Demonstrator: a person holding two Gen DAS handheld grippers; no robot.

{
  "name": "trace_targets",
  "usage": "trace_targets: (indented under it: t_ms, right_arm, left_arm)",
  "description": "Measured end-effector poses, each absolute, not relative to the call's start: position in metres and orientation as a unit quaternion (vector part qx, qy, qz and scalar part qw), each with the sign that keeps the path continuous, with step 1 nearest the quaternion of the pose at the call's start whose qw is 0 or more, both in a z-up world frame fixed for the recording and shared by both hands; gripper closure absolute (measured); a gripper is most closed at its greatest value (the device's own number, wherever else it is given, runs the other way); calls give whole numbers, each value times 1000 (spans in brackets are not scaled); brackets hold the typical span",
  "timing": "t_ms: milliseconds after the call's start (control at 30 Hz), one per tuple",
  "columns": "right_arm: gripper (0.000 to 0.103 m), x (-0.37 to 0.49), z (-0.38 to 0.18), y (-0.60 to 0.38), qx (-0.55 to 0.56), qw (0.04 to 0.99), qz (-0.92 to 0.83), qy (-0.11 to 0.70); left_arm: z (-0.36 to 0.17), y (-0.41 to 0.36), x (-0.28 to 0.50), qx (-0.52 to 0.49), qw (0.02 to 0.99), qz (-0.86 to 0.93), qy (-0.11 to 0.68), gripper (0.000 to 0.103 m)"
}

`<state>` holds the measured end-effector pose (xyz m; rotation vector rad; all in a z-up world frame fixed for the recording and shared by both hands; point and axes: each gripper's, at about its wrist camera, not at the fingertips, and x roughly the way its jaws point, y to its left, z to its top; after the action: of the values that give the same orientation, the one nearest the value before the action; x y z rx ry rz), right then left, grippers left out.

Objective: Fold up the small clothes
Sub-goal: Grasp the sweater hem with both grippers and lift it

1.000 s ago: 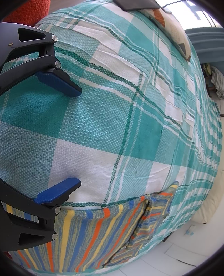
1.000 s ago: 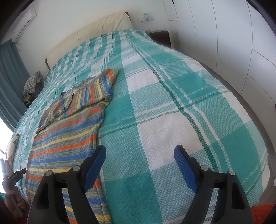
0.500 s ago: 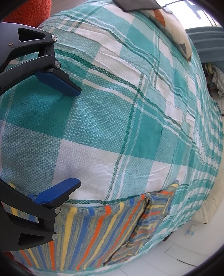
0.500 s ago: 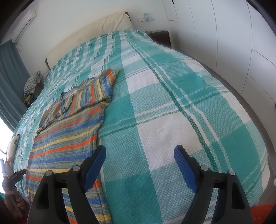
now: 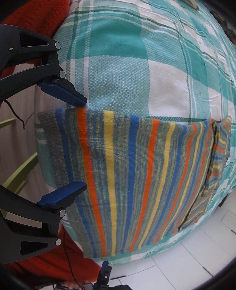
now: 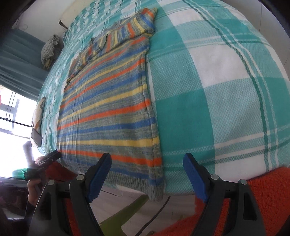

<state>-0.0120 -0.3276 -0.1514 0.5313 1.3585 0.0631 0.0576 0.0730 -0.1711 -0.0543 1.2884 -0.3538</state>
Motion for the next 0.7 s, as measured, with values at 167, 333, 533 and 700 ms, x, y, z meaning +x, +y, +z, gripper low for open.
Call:
trace_targets:
  t_ms: [167,333,533,700]
  right_arm:
    - [28,-10,-190,-300,186,689,36,700]
    - [97,0,-184,-293,190,687,65,698]
    - [97,29,-142,-310,270,733,92,618]
    - [97,109,-119,-339,297,788,79,533]
  left_arm:
    - [-176,68,51,13,781,-149,607,48]
    - [-167,84,44,-28,768,-157,620,99]
    - [-111,113,71,-125,768,-201,596,99]
    - [-72,123,168,-162,800,-202,541,99]
